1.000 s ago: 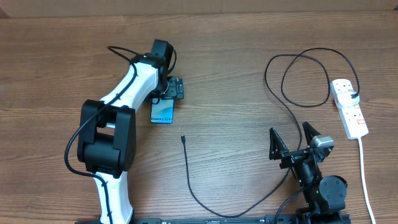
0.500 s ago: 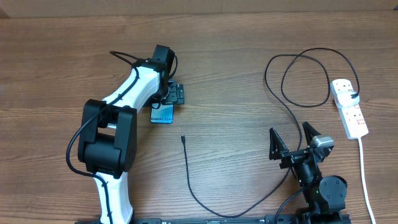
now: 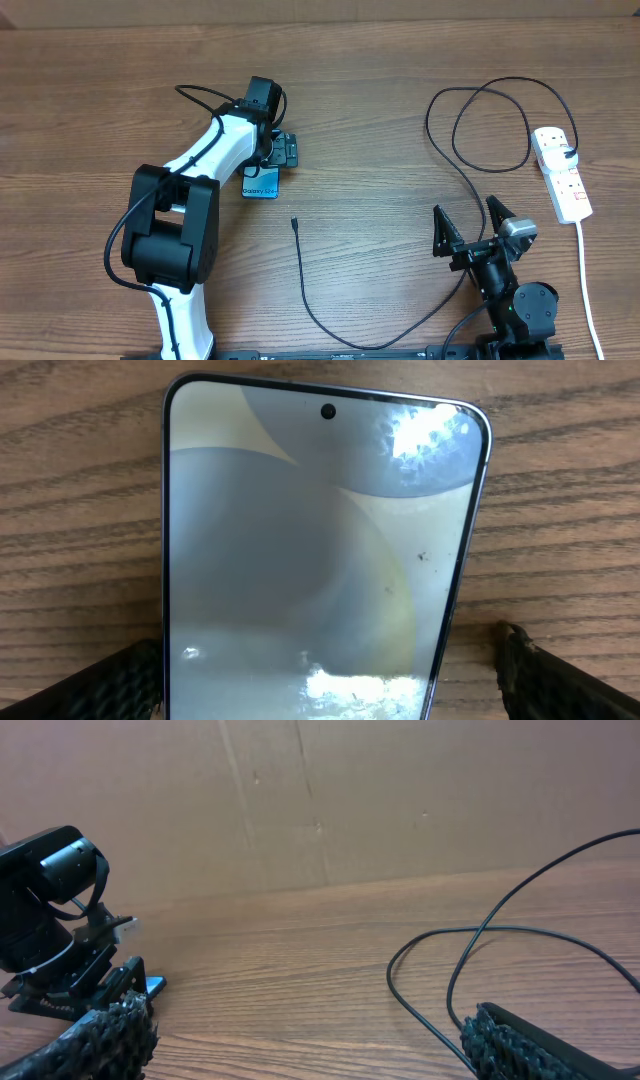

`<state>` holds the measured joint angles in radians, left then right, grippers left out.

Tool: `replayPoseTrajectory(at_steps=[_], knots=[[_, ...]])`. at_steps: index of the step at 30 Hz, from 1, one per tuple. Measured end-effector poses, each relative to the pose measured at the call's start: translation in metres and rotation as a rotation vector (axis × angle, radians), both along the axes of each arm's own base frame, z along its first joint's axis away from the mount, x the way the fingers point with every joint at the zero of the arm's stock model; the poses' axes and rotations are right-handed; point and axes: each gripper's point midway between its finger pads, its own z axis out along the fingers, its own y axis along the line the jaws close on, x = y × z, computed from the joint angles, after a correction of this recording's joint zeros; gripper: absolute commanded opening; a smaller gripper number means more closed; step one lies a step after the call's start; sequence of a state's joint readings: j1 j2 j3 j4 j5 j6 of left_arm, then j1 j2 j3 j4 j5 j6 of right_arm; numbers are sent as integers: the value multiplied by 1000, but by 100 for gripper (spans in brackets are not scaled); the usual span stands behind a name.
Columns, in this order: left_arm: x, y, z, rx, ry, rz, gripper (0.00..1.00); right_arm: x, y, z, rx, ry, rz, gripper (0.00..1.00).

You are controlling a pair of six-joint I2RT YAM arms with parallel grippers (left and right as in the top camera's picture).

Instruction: Plug charger to phone and switch on socket

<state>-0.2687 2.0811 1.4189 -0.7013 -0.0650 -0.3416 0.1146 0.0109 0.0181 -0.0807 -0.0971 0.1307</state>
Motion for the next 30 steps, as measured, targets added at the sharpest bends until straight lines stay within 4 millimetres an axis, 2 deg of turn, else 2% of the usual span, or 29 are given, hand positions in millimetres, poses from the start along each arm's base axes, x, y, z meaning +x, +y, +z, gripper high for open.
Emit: replayPoseTrajectory(at_steps=[6,14,27,30], knots=[[1,0,0,0,-3,0,97,0,0,0,0,0,0,100],[1,0,0,1,-3,-1,100,0,0,0,0,0,0,100],[-2,2,0,1,9,0,77,0,0,0,0,0,0,100],[-3,2,-1,0,13,-3,80,0,0,0,0,0,0,100]])
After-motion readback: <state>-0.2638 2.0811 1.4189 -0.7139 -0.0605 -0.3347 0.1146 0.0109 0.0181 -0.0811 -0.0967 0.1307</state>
